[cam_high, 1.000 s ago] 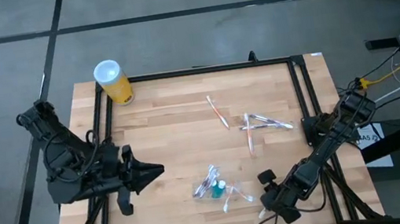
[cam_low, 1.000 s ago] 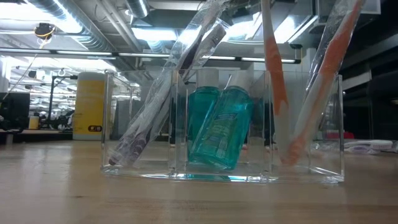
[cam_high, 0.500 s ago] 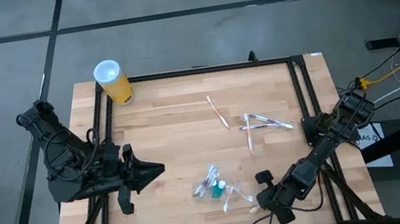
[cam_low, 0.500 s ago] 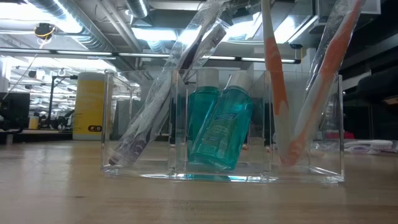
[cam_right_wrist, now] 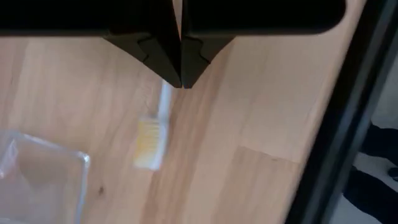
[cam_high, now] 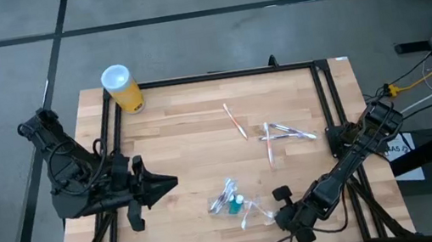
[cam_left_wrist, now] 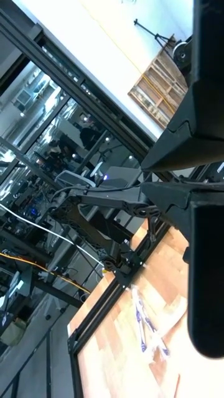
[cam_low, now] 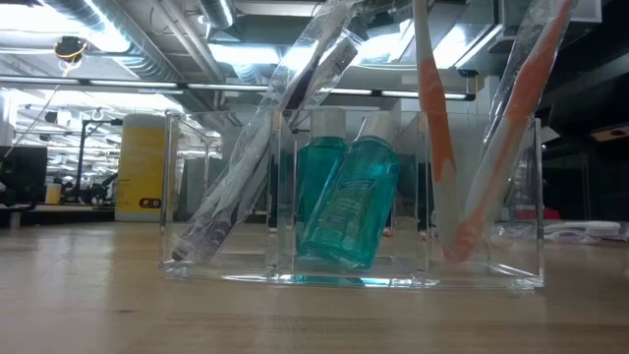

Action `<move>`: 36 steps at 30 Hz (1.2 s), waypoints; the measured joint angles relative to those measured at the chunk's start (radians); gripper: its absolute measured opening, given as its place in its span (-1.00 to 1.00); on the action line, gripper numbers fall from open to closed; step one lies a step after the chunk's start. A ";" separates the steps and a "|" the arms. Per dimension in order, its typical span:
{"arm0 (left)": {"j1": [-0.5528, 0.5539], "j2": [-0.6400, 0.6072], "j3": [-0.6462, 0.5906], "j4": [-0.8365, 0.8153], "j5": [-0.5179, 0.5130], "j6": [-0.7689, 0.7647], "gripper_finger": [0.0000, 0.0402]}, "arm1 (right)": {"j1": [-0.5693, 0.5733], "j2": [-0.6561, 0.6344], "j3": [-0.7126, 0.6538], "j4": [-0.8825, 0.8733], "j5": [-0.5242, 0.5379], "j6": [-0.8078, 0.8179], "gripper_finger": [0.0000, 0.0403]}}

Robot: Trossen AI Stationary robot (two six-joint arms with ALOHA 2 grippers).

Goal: Pick & Place toothbrushing station
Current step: Put the orange toothbrush into the right section of the transparent organizer

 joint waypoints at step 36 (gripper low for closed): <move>0.000 0.000 0.000 0.000 0.018 -0.009 -0.83 | -0.072 -0.005 0.005 0.102 -0.030 -0.085 -0.44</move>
